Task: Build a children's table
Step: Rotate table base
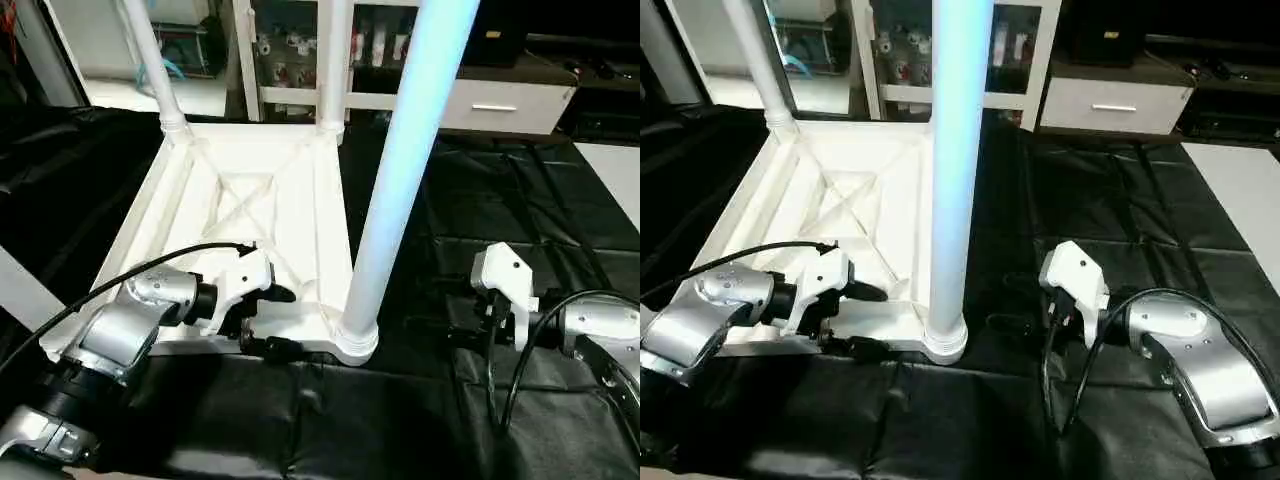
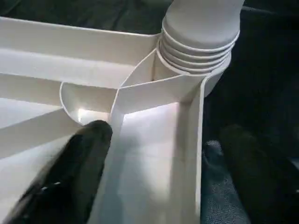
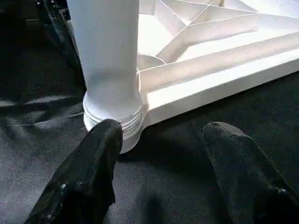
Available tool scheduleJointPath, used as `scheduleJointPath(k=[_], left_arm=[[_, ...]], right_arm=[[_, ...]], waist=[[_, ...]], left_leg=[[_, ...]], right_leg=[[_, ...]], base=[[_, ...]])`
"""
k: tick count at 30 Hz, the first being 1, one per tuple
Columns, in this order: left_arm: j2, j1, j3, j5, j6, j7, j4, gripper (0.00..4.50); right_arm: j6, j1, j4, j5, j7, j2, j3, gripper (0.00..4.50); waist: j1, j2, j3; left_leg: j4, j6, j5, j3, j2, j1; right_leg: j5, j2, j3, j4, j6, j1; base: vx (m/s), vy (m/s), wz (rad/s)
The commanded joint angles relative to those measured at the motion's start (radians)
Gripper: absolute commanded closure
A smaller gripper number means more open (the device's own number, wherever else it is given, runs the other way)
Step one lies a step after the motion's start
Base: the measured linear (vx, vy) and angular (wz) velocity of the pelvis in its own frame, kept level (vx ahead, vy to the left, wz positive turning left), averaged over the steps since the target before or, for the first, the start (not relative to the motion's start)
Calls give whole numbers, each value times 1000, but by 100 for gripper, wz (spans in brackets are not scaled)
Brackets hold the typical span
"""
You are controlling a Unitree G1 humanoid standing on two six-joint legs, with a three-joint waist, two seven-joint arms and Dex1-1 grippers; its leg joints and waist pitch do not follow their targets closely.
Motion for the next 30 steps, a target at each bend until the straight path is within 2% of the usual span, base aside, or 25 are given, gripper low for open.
scheduleJointPath(k=[1,5,8,10,12,17,18,21,23,27,29,30], left_arm=[[16,6,-35,-12,40,-40,-44,71],[24,22,-41,-15,49,-48,-75,99],[25,47,-43,-19,74,-50,-105,123],[20,55,-44,-12,76,-37,-109,129],[12,60,-47,23,53,-1,-91,165],[12,57,-52,64,20,36,-52,196],[14,57,-53,67,20,37,-49,214],[16,57,-51,69,22,37,-45,217],[16,56,-50,69,22,37,-42,251],[15,42,-53,77,10,29,-16,264],[11,37,-54,80,3,27,-7,298],[7,32,-55,82,-1,26,0,300]], right_arm=[[10,-4,-28,13,7,-18,-1,141],[9,1,-30,13,11,-22,-1,141],[10,1,-29,11,15,-22,1,141],[9,-7,-21,7,15,-19,5,141],[7,-18,-14,4,16,-13,13,141],[10,-17,-23,9,23,-15,25,141],[10,-16,-24,9,24,-15,27,141],[11,-16,-26,9,23,-14,29,141],[11,-16,-27,10,23,-14,29,141],[9,-14,-30,11,27,-17,35,141],[8,-16,-27,11,27,-17,35,141],[7,-17,-26,11,28,-17,35,141]], waist=[[1,-8,-62],[1,-11,-57],[-1,-17,-56],[-1,-17,-55],[0,-18,-56],[0,-18,-56],[-1,-19,-57],[1,-20,-57],[1,-20,-57],[1,-18,-56],[0,-17,-56],[1,-17,-56]], left_leg=[[-82,92,-7,2,39,-16],[-85,70,-49,3,40,-15],[-86,65,-59,3,39,-18],[-86,64,-59,3,38,-19],[-85,65,-57,3,38,-18],[-86,67,-56,2,37,-19],[-86,68,-51,2,37,-19],[-85,73,-37,2,38,-20],[-85,72,-43,2,38,-20],[-87,65,-56,1,38,-20],[-87,62,-62,2,37,-19],[-86,61,-60,1,37,-19]], right_leg=[[-138,-64,34,-53,-278,67],[-200,-63,35,-59,-261,64],[-229,-62,36,-62,-245,65],[-246,-62,36,-63,-237,64],[-251,-61,35,-64,-231,62],[-254,-59,34,-65,-221,61],[-244,-59,34,-64,-220,62],[-211,-61,34,-61,-233,62],[-223,-61,35,-62,-233,62],[-256,-62,35,-65,-222,62],[-261,-61,35,-66,-220,61],[-253,-60,35,-65,-221,61]], base=[[0,0,0],[0,0,0],[0,0,0],[0,0,0],[0,0,0],[0,0,0],[0,0,0],[0,0,0],[0,0,0],[0,0,0],[0,0,0],[0,0,0]])
